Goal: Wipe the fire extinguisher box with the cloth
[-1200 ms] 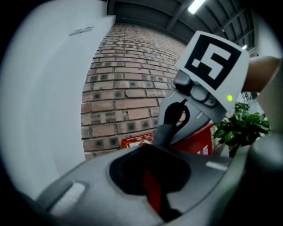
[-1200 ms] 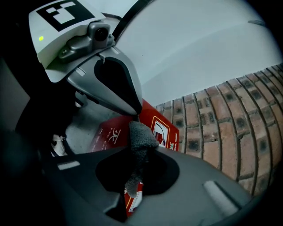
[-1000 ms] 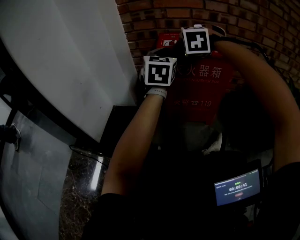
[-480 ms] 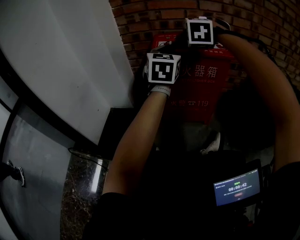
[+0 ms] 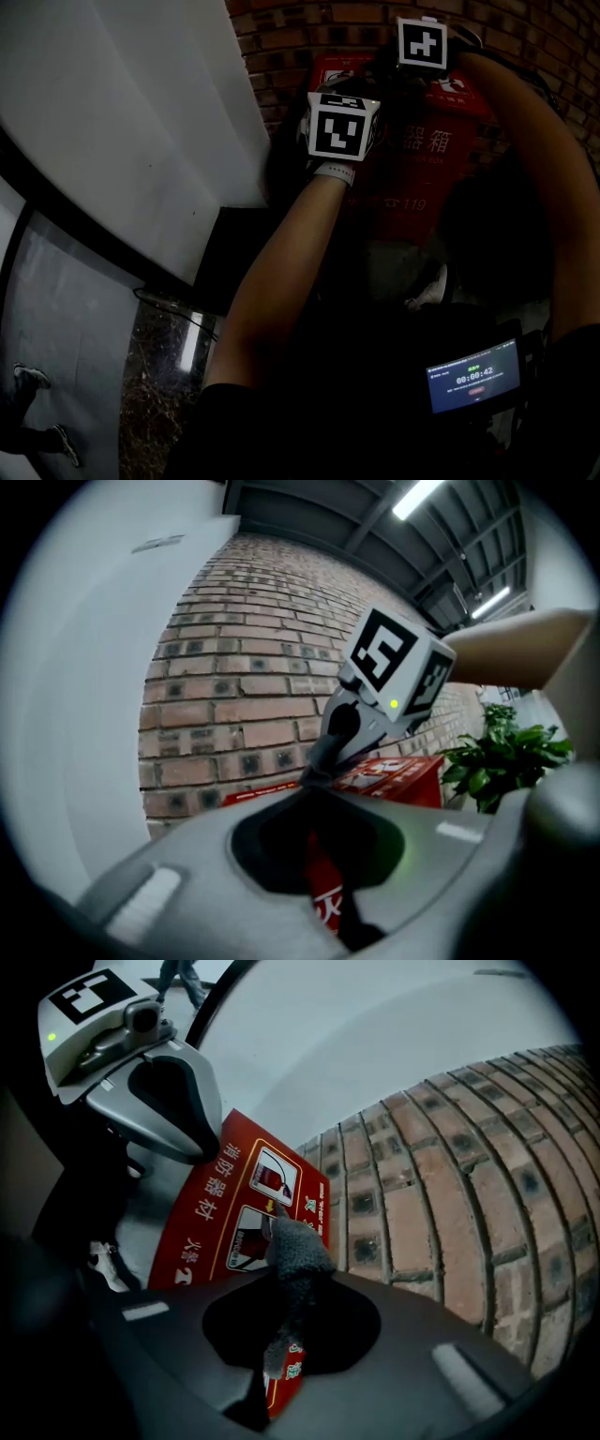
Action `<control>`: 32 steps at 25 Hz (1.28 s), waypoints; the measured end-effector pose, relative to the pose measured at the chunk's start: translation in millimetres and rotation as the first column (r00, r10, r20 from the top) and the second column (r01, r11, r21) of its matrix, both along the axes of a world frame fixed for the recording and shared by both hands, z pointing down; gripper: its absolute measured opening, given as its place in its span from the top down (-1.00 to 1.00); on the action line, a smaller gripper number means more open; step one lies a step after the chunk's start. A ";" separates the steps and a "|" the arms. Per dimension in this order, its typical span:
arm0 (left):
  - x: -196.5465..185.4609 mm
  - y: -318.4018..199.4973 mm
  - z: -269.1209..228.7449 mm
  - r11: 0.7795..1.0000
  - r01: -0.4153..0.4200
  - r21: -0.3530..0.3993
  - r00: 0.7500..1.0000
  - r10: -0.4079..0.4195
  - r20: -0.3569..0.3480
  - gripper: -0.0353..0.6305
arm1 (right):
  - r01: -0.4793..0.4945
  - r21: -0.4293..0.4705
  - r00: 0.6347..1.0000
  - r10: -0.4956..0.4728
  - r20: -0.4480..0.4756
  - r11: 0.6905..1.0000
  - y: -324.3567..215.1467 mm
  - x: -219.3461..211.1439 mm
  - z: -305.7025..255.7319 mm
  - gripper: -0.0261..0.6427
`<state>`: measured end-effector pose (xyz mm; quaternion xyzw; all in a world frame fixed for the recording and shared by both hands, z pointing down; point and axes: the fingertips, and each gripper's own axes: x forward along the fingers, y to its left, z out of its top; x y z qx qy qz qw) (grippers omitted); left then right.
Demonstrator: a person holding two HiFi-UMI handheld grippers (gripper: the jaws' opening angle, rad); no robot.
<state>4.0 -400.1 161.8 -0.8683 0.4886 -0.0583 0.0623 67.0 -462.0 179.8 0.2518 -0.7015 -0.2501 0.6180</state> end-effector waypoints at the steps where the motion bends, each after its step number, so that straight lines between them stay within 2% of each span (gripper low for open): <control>1: -3.2 -3.9 0.9 1.000 0.011 0.009 1.000 -0.012 0.013 0.89 | 0.003 0.002 1.000 -0.003 0.001 1.000 -5.4 -1.9 0.0 0.85; 5: -8.8 -15.1 5.3 0.999 0.026 0.022 0.999 -0.026 0.039 0.89 | 0.000 0.003 1.000 0.000 -0.010 1.000 -26.7 -7.1 4.4 0.85; 11: -4.5 -18.2 0.8 1.000 -0.001 0.022 1.000 0.001 0.007 0.89 | -0.039 -0.018 0.998 0.038 -0.043 0.999 -56.3 -4.5 19.4 0.85; 16: -3.7 -16.8 4.0 0.999 -0.022 0.023 1.000 0.021 0.002 0.89 | -0.041 0.009 0.998 0.041 -0.045 0.999 -79.0 -5.5 26.0 0.85; 25: -4.2 -19.2 4.7 1.000 -0.011 0.028 1.000 0.011 0.003 0.89 | -0.031 -0.014 0.999 0.031 -0.030 0.999 -56.8 -9.8 27.8 0.86; 32: -3.0 -19.8 7.7 1.000 0.005 0.027 0.999 -0.006 0.043 0.89 | -0.015 -0.038 1.000 0.014 -0.012 0.999 -35.8 -14.8 26.7 0.86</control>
